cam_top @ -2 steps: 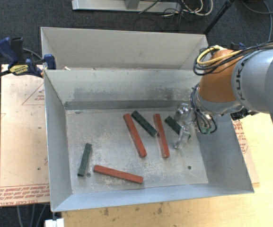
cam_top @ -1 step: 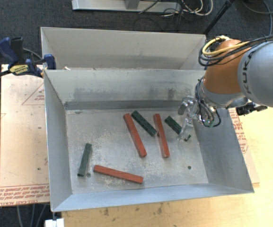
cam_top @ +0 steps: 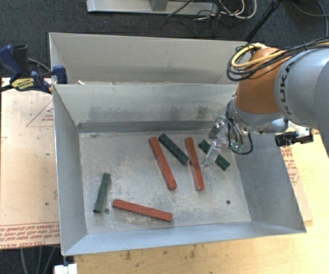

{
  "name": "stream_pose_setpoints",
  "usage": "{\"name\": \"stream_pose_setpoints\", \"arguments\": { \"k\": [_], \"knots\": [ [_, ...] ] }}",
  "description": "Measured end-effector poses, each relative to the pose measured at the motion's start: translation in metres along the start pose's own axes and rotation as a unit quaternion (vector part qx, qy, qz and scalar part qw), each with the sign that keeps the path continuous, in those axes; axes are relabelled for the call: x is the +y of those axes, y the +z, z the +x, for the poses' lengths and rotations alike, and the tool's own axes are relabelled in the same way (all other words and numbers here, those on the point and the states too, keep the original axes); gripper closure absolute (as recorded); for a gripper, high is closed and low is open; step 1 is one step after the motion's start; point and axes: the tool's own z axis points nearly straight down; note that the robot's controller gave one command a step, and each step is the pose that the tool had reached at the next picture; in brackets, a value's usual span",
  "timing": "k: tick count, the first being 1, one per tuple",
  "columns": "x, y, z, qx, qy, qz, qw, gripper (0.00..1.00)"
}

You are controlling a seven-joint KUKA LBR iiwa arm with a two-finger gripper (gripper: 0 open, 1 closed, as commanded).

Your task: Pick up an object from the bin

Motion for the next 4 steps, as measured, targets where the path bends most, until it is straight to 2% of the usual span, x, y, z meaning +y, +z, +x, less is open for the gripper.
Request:
{"name": "stream_pose_setpoints", "arguments": {
  "k": [1,2,3,4],
  "knots": [
    [-0.017,0.030,-0.009,0.0009,0.076,0.001,0.9971,0.00],
    [-0.016,0.030,-0.009,0.0001,0.074,0.001,0.9972,0.00],
    [-0.016,0.029,-0.010,-0.0008,0.074,0.001,0.9973,1.00],
    [-0.014,-0.102,-0.012,-0.0048,0.073,-0.001,0.9973,1.00]
  ]
}}
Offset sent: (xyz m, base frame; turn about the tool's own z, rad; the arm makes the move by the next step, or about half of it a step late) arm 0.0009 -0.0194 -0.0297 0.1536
